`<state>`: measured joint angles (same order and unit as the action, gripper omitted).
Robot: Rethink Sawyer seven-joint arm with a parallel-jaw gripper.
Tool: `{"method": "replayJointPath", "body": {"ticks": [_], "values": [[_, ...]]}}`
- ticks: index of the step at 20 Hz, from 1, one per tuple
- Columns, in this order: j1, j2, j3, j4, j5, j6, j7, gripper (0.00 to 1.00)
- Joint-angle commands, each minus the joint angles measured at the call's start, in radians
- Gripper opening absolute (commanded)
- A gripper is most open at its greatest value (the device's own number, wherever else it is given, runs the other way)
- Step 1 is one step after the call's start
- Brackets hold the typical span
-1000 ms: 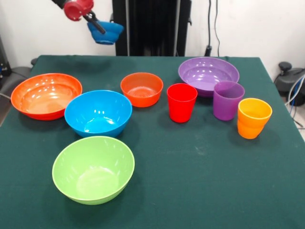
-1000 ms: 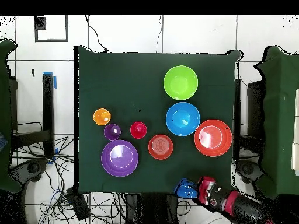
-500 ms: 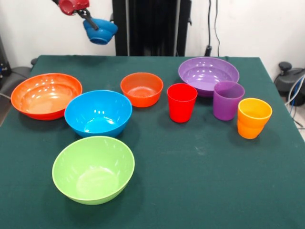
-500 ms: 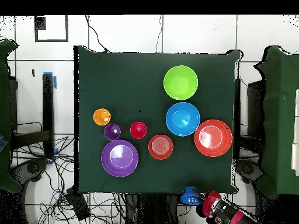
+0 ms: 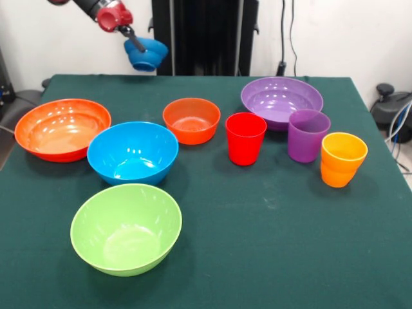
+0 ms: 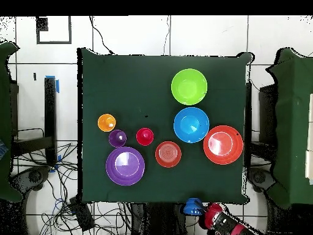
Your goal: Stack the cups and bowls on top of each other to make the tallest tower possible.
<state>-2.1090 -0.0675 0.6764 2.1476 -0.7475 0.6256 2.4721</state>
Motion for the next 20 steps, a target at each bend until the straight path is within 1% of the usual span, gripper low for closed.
{"method": "replayJointPath", "body": {"ticks": [1,2,3,4,5,6,9,10,13,17,20], "values": [[0.035,0.199,-0.047,-0.219,-0.124,-0.136,-0.255,0.0],[0.011,0.246,-0.052,-0.259,-0.125,-0.131,-0.292,0.0],[0.002,0.261,-0.055,-0.273,-0.127,-0.127,-0.307,0.0],[-0.019,0.299,-0.061,-0.31,-0.124,-0.107,-0.353,0.0],[-0.027,0.309,-0.064,-0.321,-0.119,-0.096,-0.366,0.0],[-0.037,0.337,-0.073,-0.354,-0.109,-0.072,-0.394,0.0],[-0.062,0.358,-0.079,-0.371,-0.119,-0.05,-0.433,0.0],[-0.057,0.35,-0.081,-0.37,-0.133,-0.041,-0.444,0.0],[-0.032,0.325,-0.086,-0.357,-0.152,-0.04,-0.418,0.0],[0.035,0.281,-0.104,-0.342,-0.205,-0.099,-0.338,0.0],[0.111,0.229,-0.123,-0.332,-0.247,-0.145,-0.252,0.0]]}}
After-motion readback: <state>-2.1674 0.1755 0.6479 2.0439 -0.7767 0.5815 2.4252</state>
